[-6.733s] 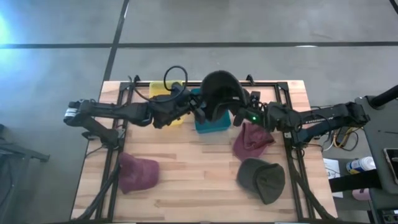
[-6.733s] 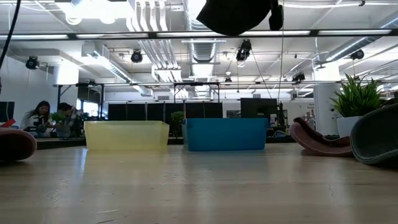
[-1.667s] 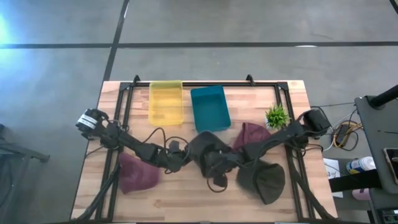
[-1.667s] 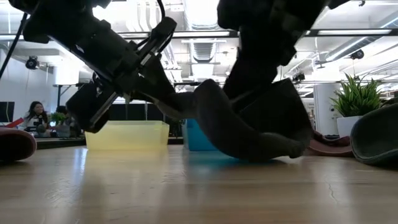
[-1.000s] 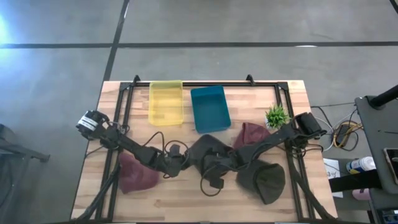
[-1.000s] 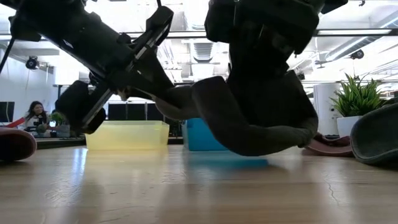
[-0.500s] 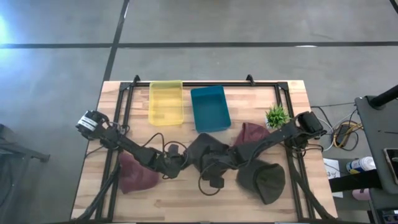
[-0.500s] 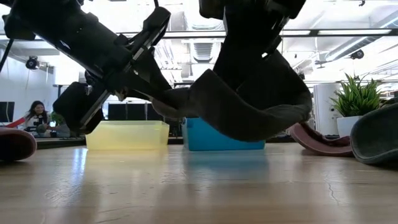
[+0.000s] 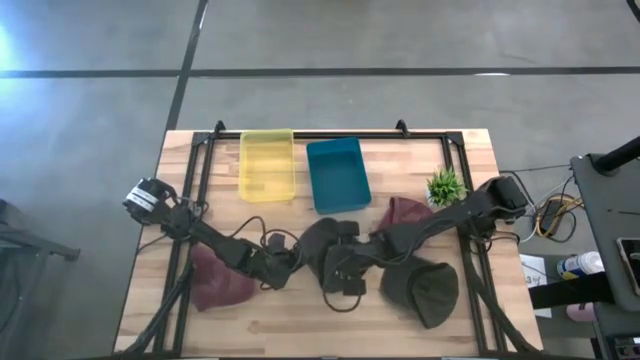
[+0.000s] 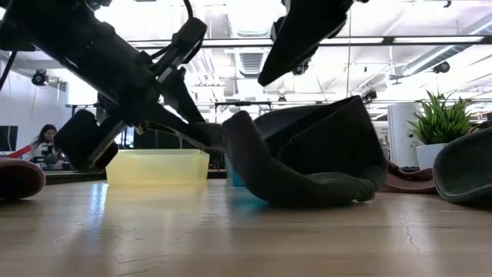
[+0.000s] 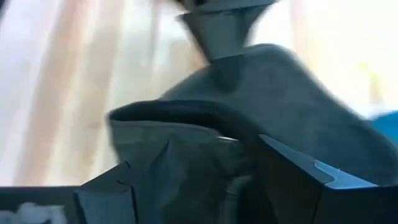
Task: Pick & Place hat
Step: Put the top black cap into the yellow bin
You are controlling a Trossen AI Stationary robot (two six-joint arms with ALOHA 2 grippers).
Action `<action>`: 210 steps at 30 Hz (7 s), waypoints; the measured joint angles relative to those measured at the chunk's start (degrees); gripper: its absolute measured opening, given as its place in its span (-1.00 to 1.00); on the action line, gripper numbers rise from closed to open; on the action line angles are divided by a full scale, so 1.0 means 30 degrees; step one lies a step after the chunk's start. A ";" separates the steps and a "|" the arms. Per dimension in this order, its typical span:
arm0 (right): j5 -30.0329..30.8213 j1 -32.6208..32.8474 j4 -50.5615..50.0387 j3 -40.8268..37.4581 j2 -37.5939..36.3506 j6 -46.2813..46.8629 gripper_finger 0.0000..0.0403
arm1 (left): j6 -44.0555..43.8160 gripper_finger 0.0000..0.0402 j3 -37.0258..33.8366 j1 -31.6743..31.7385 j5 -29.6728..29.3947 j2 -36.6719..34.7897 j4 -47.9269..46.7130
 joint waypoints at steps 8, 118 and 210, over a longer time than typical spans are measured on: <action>0.1887 0.1587 -0.1968 -0.0658 -0.1649 0.0260 0.11 | 0.0181 -0.94 0.0014 0.0017 -0.0535 -0.0006 -0.0484; -0.0298 -0.3951 0.0260 -0.9318 -0.9294 0.0767 -0.94 | 1.1168 -0.39 0.4226 0.1321 0.1550 -0.1548 -0.3167; -1.1864 -0.7474 0.1423 -0.8298 -1.0912 0.4803 -0.94 | 5.4253 -0.36 0.8144 0.7219 0.3022 -0.7765 -1.4037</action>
